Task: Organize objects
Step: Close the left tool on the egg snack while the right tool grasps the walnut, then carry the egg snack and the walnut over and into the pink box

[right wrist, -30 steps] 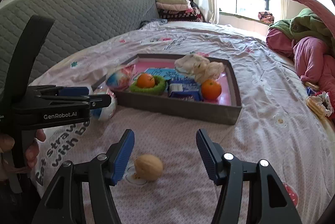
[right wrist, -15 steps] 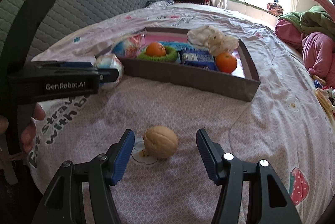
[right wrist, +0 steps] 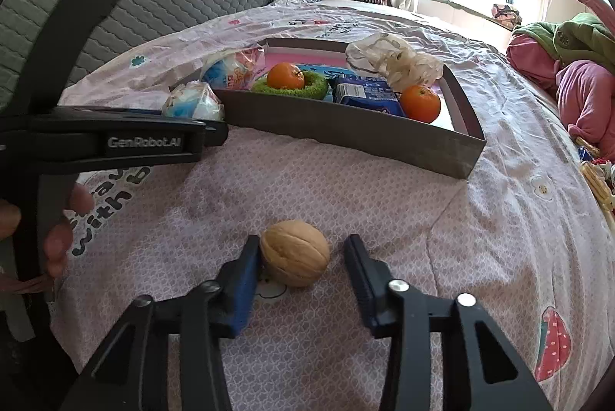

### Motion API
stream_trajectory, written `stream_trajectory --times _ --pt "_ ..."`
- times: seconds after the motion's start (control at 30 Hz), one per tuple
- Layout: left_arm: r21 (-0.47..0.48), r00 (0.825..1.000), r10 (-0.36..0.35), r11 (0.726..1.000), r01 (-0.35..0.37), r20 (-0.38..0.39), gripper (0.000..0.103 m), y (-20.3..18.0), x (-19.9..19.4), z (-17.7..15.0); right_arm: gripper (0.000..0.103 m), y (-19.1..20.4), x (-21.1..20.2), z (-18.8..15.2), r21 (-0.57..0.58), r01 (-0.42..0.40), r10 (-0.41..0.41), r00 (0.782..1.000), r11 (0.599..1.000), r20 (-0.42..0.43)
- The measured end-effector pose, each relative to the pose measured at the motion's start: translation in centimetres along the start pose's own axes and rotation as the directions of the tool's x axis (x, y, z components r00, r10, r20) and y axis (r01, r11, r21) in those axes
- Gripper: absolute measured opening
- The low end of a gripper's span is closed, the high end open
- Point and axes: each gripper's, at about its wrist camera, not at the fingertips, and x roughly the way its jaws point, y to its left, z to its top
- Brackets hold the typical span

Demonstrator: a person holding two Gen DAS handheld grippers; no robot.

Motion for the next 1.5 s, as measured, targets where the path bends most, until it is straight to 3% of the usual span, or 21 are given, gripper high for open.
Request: stream_trajectory --times 0.07,0.53,1.0,1.5 --pt "-0.008 1.0 0.003 1.0 -0.003 -0.009 0.062 0.1 0.7 0.0 0.035 0.0 0.1 0.0 0.0 -0.002 0.002 1.0 1.0 0.001" --pt "-0.034 0.999 -0.052 0.998 0.053 0.013 0.059 1.0 1.7 0.4 0.035 -0.2 -0.8 0.8 -0.005 -0.019 0.019 0.998 1.0 0.062" --pt "0.02 0.987 -0.102 0.995 0.1 0.128 0.059 -0.4 -3.0 1.5 0.035 -1.7 -2.7 2.5 0.033 0.001 -0.007 0.986 0.999 0.165" --pt "0.066 0.979 -0.095 0.994 0.084 0.181 0.059 0.0 -3.0 4.9 0.035 -5.2 -3.3 7.1 0.058 0.064 -0.076 0.963 0.996 0.259"
